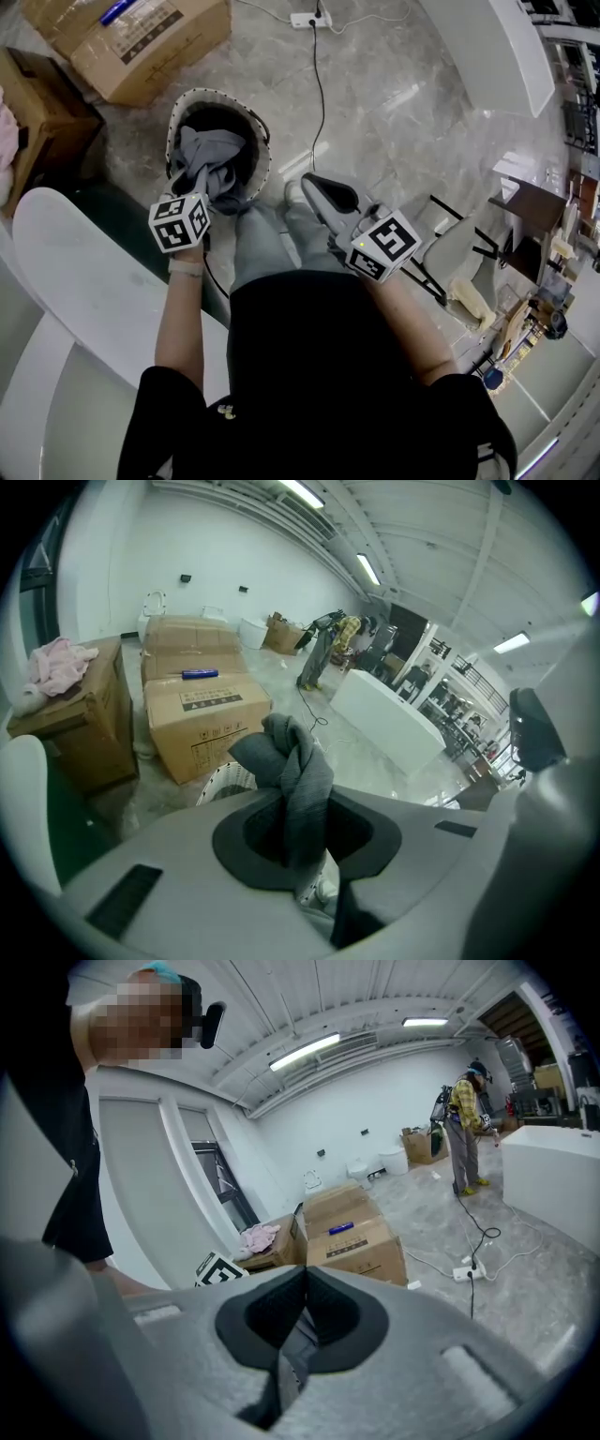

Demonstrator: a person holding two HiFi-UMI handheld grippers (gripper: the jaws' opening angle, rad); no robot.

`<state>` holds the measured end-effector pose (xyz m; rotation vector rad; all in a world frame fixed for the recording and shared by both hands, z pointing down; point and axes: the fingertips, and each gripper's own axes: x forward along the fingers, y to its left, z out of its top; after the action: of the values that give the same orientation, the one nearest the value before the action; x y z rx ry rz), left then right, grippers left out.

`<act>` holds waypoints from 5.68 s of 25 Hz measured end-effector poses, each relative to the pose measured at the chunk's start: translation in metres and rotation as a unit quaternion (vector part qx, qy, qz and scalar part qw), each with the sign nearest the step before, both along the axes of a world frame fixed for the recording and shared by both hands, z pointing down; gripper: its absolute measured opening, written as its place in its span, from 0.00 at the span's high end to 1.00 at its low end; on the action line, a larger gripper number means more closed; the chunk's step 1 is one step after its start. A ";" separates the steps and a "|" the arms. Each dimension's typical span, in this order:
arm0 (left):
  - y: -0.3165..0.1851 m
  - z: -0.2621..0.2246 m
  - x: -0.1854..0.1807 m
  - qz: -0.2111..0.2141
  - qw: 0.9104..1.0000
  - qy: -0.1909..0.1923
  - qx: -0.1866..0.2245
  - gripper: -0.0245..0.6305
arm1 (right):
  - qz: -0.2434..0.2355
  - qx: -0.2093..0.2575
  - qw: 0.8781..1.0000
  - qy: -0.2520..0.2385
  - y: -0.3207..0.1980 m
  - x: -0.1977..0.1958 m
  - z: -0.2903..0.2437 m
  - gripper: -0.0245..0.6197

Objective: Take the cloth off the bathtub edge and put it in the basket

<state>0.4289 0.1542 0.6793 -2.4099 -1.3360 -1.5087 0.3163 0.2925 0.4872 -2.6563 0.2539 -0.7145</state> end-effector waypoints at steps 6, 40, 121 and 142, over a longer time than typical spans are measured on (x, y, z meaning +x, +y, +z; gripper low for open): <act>0.003 0.072 0.008 0.012 0.999 -0.018 0.026 0.84 | -0.004 0.003 1.000 -0.023 -0.002 0.008 0.041 0.97; 0.017 0.327 -0.039 0.081 0.981 -0.074 0.161 0.47 | 0.015 0.013 0.997 -0.071 0.004 -0.023 0.148 0.97; -0.099 -0.389 -0.074 -0.067 0.955 0.259 -0.130 0.94 | -0.194 -0.017 0.961 0.196 -0.111 0.002 -0.239 0.97; -0.123 -0.380 -0.073 -0.095 0.951 0.250 -0.156 0.94 | -0.205 -0.049 0.959 0.190 -0.131 -0.002 -0.233 0.97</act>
<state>0.3563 0.0317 0.2992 -2.9062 -1.3282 -0.6488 0.3145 0.1616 0.2547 -2.8512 0.9153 -0.3220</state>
